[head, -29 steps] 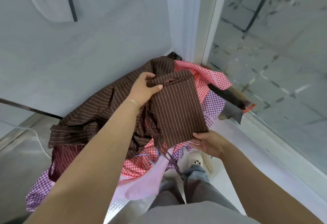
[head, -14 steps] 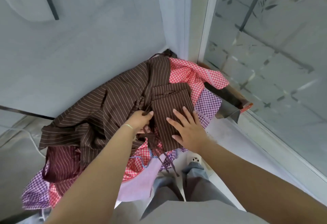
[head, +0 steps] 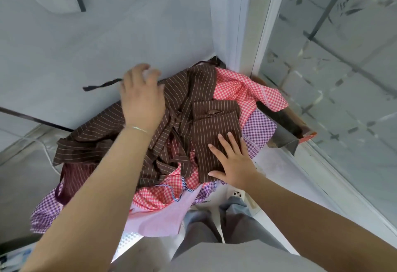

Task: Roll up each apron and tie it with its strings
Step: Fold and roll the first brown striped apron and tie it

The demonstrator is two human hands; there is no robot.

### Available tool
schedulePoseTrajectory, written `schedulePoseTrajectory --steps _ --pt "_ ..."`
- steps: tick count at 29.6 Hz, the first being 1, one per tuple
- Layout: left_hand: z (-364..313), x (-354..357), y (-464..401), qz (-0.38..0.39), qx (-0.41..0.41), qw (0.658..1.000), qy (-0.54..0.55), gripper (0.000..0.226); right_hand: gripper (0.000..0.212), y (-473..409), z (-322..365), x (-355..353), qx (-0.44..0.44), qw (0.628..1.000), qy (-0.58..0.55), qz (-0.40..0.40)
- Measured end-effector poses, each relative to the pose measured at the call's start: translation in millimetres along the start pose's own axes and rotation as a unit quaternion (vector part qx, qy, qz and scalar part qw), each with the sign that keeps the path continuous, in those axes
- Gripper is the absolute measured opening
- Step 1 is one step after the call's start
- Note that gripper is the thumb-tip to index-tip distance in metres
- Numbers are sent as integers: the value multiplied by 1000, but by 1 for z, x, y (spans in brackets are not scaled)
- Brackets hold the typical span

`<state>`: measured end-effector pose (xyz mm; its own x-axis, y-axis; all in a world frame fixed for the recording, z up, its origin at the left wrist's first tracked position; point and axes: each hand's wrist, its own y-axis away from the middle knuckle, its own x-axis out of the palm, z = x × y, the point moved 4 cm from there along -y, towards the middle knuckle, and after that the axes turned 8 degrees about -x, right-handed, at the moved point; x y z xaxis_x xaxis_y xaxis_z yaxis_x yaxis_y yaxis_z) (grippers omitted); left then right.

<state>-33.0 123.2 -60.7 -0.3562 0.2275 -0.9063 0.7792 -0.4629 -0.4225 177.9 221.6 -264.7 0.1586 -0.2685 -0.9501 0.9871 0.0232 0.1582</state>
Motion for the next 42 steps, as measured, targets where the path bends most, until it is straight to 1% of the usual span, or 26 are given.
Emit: schedulePoseTrajectory --steps 1,2,3,4,5,7,8,9,11,13,15,17,19,22,25,27,28,30,32,34,35,37,40,42 --pt "-22 5 21 22 54 997 46 24 79 2 1 0 -26 999 3 -28" --pt "-43 14 50 86 102 986 99 22 75 5 2 0 -48 998 -3 -49" --pt "-62 25 84 166 137 966 140 23 72 8 2 1 -69 995 -9 -68" --pt "-76 38 122 238 172 941 169 28 70 12 1 3 -88 993 -10 -75" --pt "-82 53 160 291 208 919 167 41 73 16 0 9 -106 992 -3 -66" --pt "-77 87 219 360 278 887 84 76 82 25 -9 22 -134 990 41 -6" --pt "-68 102 234 374 291 880 44 86 83 28 -12 27 -143 988 52 11" --pt "-58 114 241 384 291 876 16 89 81 30 -15 29 -147 988 51 8" --pt "-50 129 244 406 283 869 4 83 73 33 -19 28 -141 989 34 -11" --pt "-45 133 240 380 279 882 3 74 68 32 -21 24 -136 989 25 -43" --pt "-45 131 237 372 266 889 5 71 65 33 -21 24 -134 989 4 -61" --pt "-48 129 237 362 247 898 29 67 60 34 -22 23 -128 988 -2 -89" --pt "-56 126 236 373 218 901 51 64 52 36 -23 23 -121 987 6 -102" --pt "-66 125 232 396 182 898 64 58 41 38 -24 25 -129 985 48 -103" --pt "-67 121 217 381 153 903 123 45 37 35 -27 19 -134 986 25 -98" --pt "-60 122 205 412 100 891 163 37 30 32 -35 9 -91 989 -48 -106" --pt "-54 122 199 431 54 881 185 35 26 29 -41 6 -56 988 -103 -100" --pt "-45 121 189 453 -64 855 245 30 30 24 -52 3 26 978 -202 -45" --pt "-38 122 183 458 -172 820 298 24 34 20 -58 2 109 959 -260 -4" --pt "-32 125 180 450 -234 800 319 16 32 17 -59 -2 185 919 -347 7" --pt "-32 126 177 442 -250 799 322 14 35 15 -61 -4 207 901 -380 8" --pt "-30 129 172 429 -269 805 309 11 41 10 -61 -7 235 884 -405 11" --pt "-35 131 169 418 -273 825 265 12 36 1 -64 -10 264 883 -389 14" --pt "-40 129 165 414 -263 840 231 13 37 -3 -66 -12 284 876 -389 9"
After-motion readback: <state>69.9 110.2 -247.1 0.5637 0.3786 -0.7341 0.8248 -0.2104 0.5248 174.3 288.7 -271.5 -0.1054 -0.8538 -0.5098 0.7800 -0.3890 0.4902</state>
